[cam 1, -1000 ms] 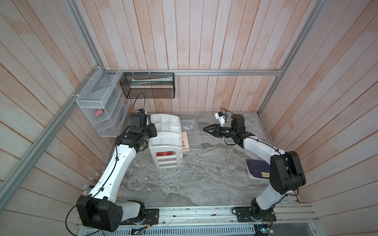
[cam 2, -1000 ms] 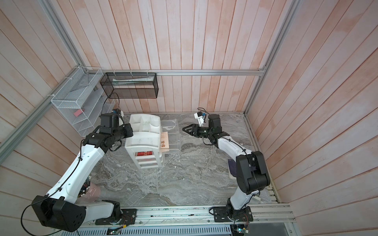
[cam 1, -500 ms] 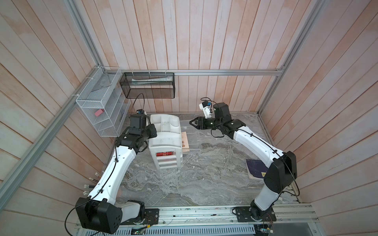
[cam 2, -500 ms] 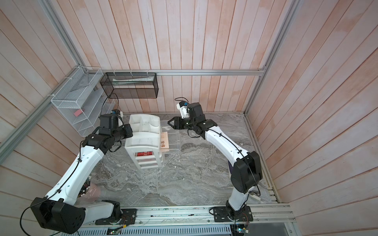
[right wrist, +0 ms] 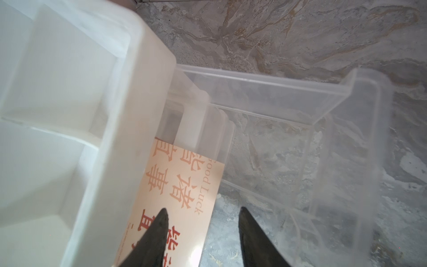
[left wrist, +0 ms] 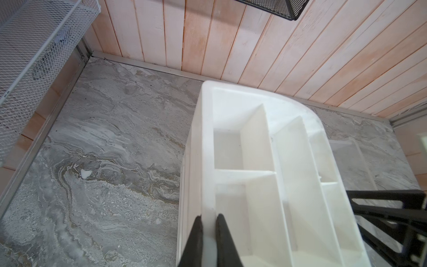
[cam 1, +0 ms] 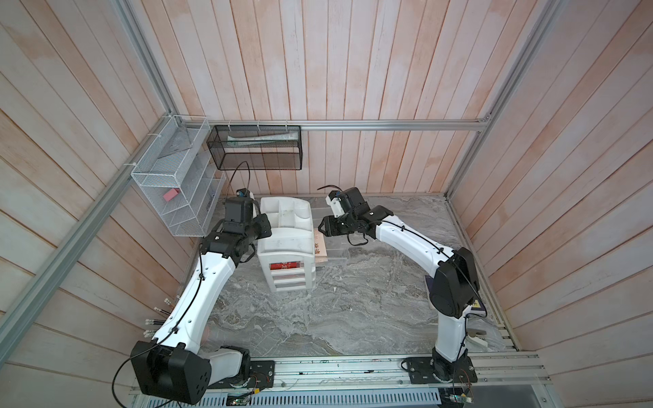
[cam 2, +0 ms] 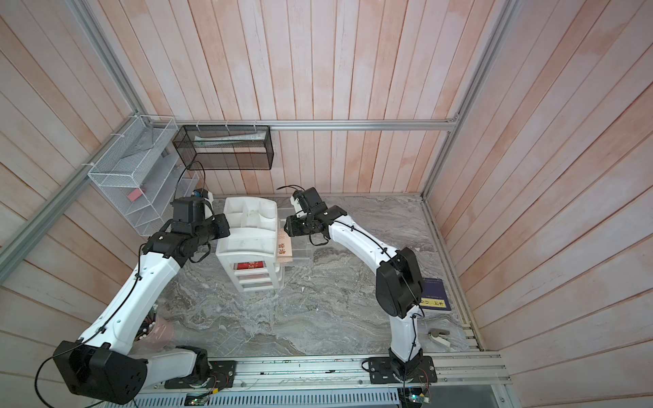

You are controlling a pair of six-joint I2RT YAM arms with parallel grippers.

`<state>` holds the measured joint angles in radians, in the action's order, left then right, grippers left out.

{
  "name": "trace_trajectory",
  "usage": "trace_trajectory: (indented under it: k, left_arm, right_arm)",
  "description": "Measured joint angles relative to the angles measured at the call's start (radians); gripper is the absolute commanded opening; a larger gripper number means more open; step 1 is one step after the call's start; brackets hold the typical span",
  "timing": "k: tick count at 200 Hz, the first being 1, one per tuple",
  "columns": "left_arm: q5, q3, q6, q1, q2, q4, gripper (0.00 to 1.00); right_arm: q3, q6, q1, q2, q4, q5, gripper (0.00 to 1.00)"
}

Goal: Take the postcards out of the drawer
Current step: Pick up the postcard from the drawer.

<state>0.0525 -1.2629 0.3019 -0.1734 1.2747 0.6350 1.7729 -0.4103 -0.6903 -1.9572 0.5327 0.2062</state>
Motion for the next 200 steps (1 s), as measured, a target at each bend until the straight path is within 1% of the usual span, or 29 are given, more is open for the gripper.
trace_trajectory:
  k: [40,121,155,200]
  left_arm:
    - [0.0,0.003,-0.002,-0.001,-0.002,-0.007,0.0]
    - [0.002,0.014,-0.007,0.001,-0.008,-0.015,0.0]
    - [0.005,0.025,-0.01,0.001,-0.015,-0.025,0.0]
    - [0.005,0.038,-0.01,0.001,-0.025,-0.038,0.0]
  right_arm:
    - [0.033,0.009,-0.013,-0.032,0.027,-0.01,0.51]
    - [0.177,0.023,-0.049,-0.127,0.179,-0.076,0.56]
    - [0.229,0.034,-0.053,-0.156,0.23,-0.073,0.57]
    - [0.237,0.048,-0.054,-0.164,0.241,-0.035,0.55]
